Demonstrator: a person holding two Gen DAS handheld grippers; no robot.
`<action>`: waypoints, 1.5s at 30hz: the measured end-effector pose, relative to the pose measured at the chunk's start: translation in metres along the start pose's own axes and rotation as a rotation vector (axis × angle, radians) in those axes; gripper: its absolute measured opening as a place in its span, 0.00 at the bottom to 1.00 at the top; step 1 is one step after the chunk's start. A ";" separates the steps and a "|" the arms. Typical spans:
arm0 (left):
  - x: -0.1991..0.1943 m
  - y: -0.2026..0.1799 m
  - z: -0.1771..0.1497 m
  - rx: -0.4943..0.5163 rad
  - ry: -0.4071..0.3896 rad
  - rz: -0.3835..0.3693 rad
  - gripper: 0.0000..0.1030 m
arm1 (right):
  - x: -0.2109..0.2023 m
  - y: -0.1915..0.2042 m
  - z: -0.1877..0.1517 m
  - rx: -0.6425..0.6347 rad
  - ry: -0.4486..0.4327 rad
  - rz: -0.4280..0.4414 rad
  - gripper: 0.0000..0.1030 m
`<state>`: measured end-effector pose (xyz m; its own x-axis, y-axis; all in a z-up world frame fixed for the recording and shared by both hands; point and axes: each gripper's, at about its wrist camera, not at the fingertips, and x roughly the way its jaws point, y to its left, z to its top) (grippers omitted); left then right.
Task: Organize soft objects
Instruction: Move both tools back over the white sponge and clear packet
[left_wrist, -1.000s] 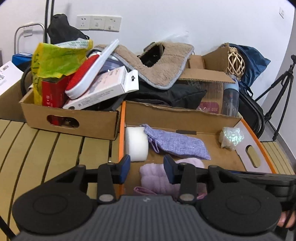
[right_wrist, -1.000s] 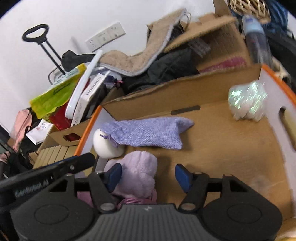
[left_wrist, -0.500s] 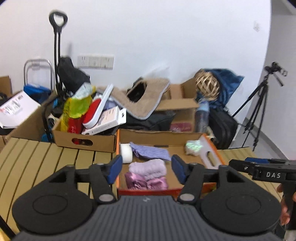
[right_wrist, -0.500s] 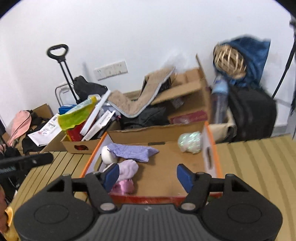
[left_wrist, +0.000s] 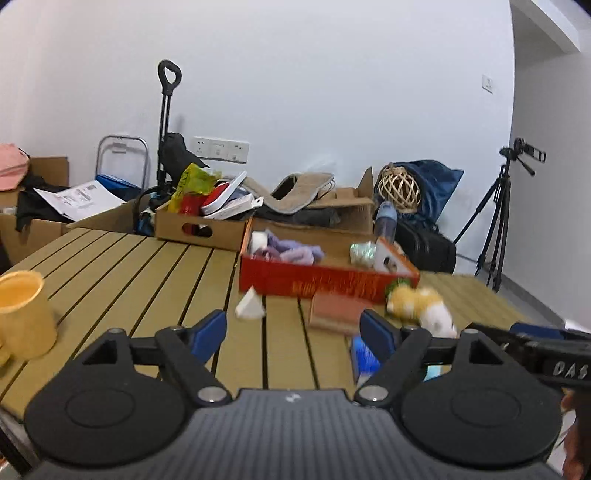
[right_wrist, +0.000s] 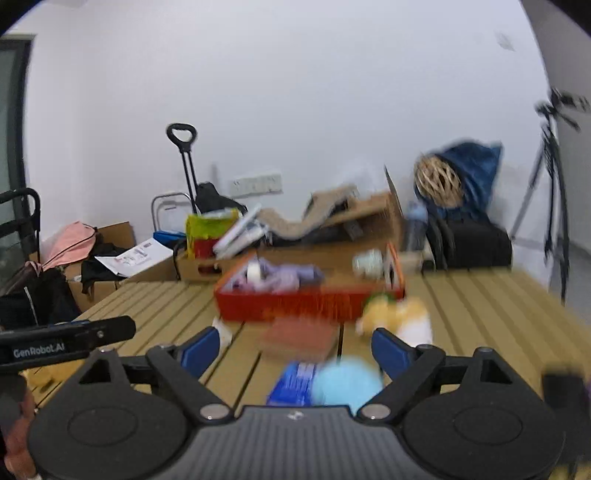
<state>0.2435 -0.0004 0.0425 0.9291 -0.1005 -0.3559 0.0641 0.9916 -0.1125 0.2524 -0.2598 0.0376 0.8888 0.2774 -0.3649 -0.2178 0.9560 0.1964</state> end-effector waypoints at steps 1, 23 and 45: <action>-0.007 -0.004 -0.010 0.031 -0.004 0.010 0.79 | -0.004 0.003 -0.014 -0.002 0.003 -0.006 0.87; -0.022 -0.007 -0.047 0.122 -0.017 -0.007 0.84 | -0.020 0.031 -0.073 -0.143 -0.013 -0.065 0.87; 0.056 0.019 -0.007 0.087 0.101 0.011 0.85 | 0.059 -0.009 -0.034 0.046 0.172 0.086 0.74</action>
<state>0.2947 0.0119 0.0143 0.8886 -0.0933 -0.4490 0.0901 0.9955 -0.0285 0.2936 -0.2488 -0.0164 0.7847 0.3741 -0.4942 -0.2680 0.9237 0.2738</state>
